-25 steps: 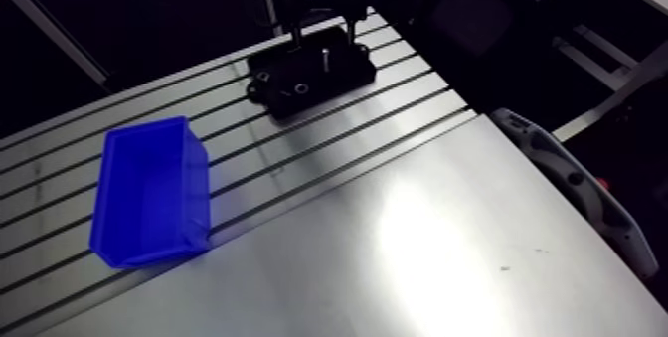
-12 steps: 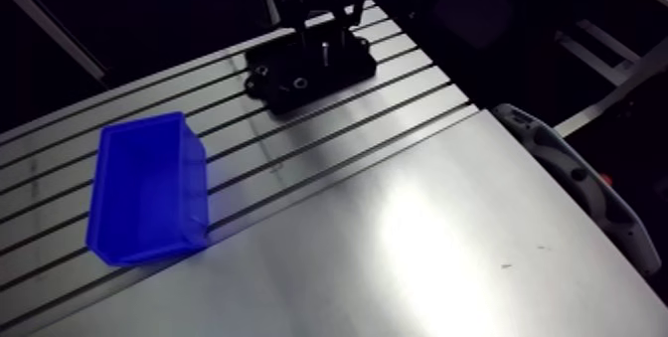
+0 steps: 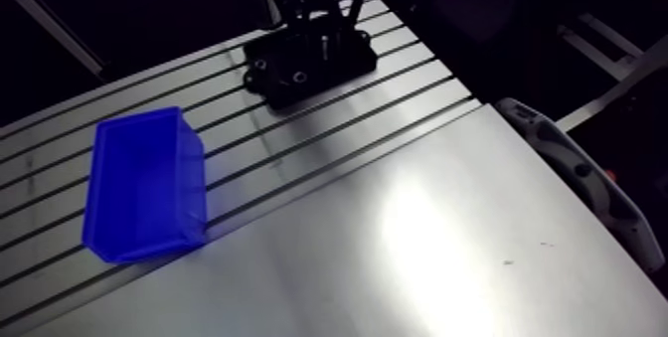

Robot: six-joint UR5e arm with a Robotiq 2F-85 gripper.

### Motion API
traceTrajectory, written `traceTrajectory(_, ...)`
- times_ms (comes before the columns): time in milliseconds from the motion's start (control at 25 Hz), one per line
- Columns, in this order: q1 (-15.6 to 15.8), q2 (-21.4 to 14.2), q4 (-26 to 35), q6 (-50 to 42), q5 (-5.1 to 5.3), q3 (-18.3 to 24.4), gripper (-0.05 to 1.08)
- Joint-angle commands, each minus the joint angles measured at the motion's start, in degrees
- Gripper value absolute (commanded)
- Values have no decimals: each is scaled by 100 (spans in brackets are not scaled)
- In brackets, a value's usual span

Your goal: Pick up the M10 bolt from the tray and put it into the blue bin.

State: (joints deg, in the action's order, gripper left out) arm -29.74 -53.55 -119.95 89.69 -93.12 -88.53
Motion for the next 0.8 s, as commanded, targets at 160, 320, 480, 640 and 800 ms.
traceTrajectory(160,-7,34,-104,9,1,-1,48)
traceTrajectory(320,-7,34,-95,9,1,-10,51)
traceTrajectory(480,-7,34,-104,9,1,-1,56)
traceTrajectory(640,-7,43,-104,9,1,-1,63)
traceTrajectory(800,-7,43,-104,9,1,-1,67)
